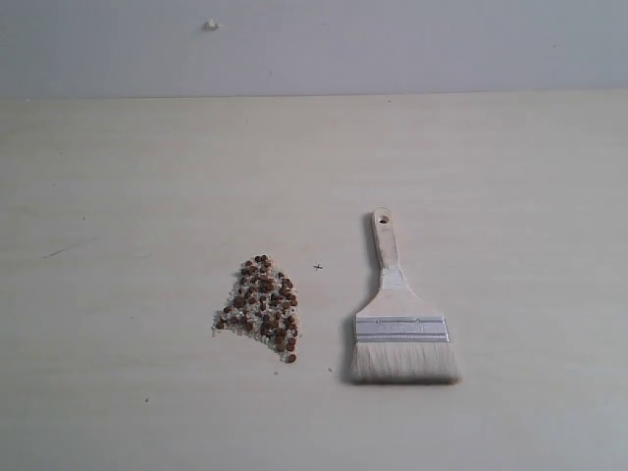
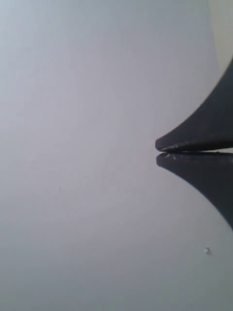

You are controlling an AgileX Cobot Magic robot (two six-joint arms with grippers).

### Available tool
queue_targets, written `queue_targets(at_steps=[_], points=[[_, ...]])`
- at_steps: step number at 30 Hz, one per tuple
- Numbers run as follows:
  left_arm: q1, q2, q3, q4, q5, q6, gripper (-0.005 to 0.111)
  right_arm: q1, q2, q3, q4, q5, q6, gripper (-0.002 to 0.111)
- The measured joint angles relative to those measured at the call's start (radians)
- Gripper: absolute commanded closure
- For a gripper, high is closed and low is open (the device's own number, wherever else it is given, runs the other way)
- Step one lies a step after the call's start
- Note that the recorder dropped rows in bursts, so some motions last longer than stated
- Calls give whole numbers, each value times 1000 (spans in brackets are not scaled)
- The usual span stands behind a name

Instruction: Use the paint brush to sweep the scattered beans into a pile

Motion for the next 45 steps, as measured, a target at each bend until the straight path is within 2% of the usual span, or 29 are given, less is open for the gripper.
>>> queue_targets(at_steps=[3,9,12,23,45], points=[[0,0,0,0,0,0,107,0,-4,1,-84,37,34,108],[0,0,0,0,0,0,107,0,-20,26,-492,102,440,108],[0,0,0,0,0,0,107,0,-34,92,-606,100,528,108],[0,0,0,0,0,0,107,0,-44,316,-719,88,558,108],[0,0,0,0,0,0,107,0,-44,320,-746,108,564,108]])
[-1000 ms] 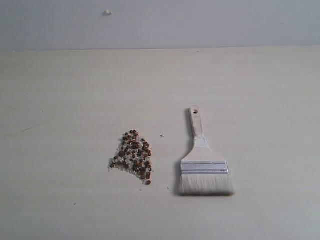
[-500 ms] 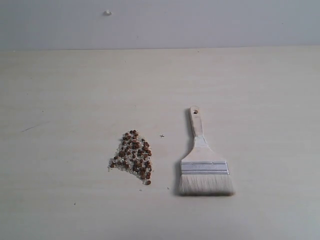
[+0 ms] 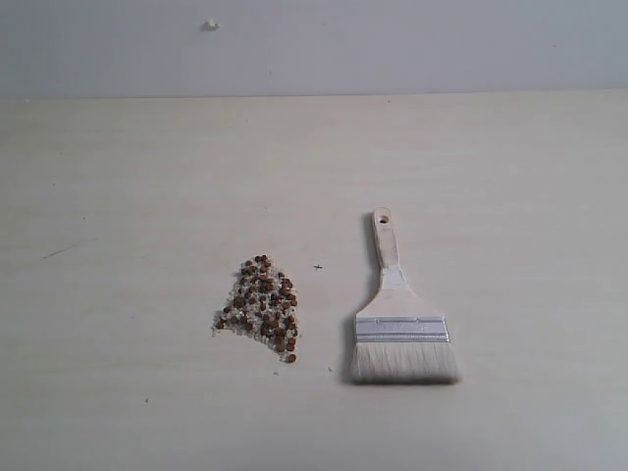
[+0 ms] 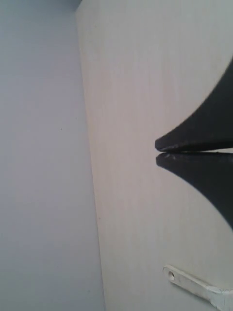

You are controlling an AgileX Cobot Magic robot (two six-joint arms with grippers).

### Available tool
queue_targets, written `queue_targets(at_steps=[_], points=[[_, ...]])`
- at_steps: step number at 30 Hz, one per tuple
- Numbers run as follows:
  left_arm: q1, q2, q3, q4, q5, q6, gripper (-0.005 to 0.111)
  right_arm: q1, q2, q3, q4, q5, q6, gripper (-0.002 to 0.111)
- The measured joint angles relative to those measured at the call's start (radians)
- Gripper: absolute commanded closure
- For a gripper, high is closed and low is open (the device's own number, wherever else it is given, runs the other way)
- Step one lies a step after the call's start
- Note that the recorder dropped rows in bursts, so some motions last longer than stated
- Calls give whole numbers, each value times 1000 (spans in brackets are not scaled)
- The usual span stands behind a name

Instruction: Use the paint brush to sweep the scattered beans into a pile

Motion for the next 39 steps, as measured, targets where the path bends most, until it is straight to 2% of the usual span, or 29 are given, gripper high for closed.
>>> queue_targets(at_steps=[22,25,27,28,29,30,32,35,39], points=[[-4,0,0,0,0,0,107,0,0,0,2,4,3,108],[-4,0,0,107,0,-29,107,0,0,0,2,4,3,108],[-4,0,0,302,-16,-280,107,0,0,0,2,4,3,108],[-6,0,0,482,-77,-591,107,0,0,0,2,4,3,108],[-6,0,0,621,-121,-787,107,0,0,0,2,4,3,108],[-6,0,0,810,-188,-1109,107,0,0,0,2,4,3,108],[-6,-4,0,1111,-231,-1387,107,0,0,0,2,4,3,108],[-6,-6,0,1303,-233,-1477,107,0,0,0,2,4,3,108],[-6,-11,0,1446,-231,-1503,107,0,0,0,2,4,3,108]])
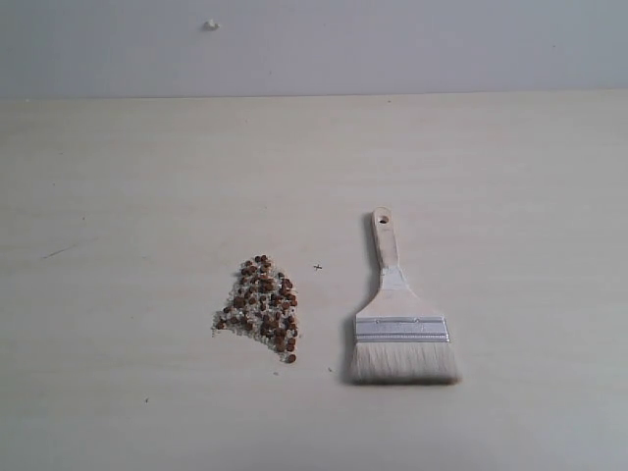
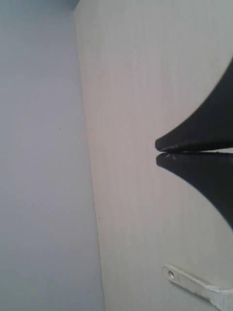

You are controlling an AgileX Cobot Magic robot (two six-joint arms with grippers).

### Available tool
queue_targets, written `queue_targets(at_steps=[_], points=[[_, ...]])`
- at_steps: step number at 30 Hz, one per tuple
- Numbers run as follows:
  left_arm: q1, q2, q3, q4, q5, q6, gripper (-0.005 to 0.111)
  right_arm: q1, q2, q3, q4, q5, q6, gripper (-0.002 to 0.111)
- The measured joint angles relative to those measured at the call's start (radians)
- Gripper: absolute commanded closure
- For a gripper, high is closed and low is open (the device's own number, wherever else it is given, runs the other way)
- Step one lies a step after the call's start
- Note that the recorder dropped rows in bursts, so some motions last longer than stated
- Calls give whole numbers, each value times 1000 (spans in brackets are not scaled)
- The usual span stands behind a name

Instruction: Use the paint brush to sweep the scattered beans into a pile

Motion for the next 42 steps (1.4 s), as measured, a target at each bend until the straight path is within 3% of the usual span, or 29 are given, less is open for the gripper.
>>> queue_targets(at_steps=[7,18,42], points=[[0,-47,0,85,42,-7,107,0,0,0,0,0,0,108],[0,-154,0,134,284,-7,107,0,0,0,0,2,0,108],[0,-154,0,138,303,-7,107,0,0,0,0,4,0,108]])
